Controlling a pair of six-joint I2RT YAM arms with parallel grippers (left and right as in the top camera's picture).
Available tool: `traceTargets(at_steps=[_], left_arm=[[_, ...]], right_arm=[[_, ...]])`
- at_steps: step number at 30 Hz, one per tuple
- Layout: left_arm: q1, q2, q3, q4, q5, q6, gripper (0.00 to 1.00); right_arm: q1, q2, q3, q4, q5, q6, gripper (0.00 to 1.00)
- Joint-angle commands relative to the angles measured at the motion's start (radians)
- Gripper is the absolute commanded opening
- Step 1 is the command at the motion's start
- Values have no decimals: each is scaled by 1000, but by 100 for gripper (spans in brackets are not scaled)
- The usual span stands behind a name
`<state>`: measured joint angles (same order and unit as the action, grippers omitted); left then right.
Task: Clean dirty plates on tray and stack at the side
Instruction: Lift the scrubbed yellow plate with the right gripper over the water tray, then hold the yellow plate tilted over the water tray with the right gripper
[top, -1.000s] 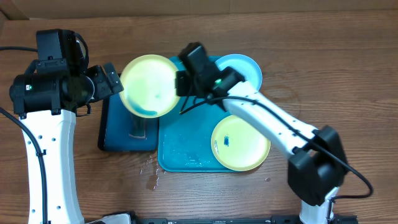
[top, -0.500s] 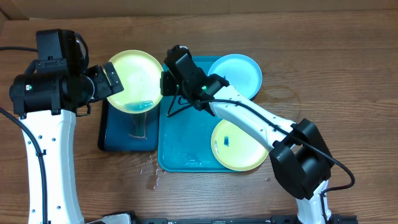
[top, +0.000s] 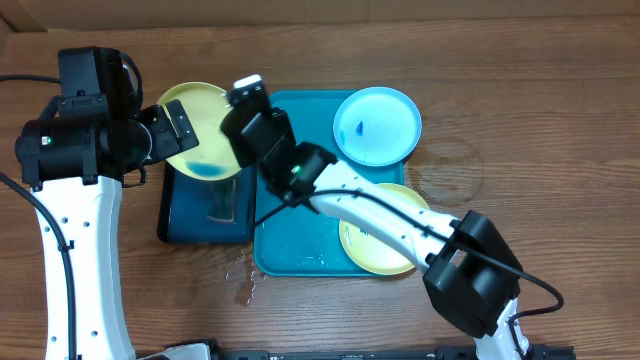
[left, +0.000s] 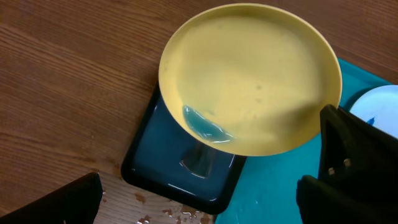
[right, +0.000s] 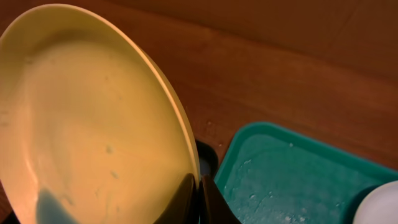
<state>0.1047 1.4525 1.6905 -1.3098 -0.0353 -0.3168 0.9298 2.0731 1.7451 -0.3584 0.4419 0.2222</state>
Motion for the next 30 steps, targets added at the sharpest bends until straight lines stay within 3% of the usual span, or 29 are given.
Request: traceTargets(at_steps=[1,12,21,30], left_arm=[[0,0,8,1,-13,-20,100],[0,0,8,1,-13,-20,100],[0,0,8,1,-13,-20,100],[0,0,8,1,-13,-20,100]], right_arm=[[34,-36,32,14,197,-123,4],[100,-150,32,18,275,-133,4],[113,-158,32,8,274,-327,4],[116,-158,32,5,275,-332,4]])
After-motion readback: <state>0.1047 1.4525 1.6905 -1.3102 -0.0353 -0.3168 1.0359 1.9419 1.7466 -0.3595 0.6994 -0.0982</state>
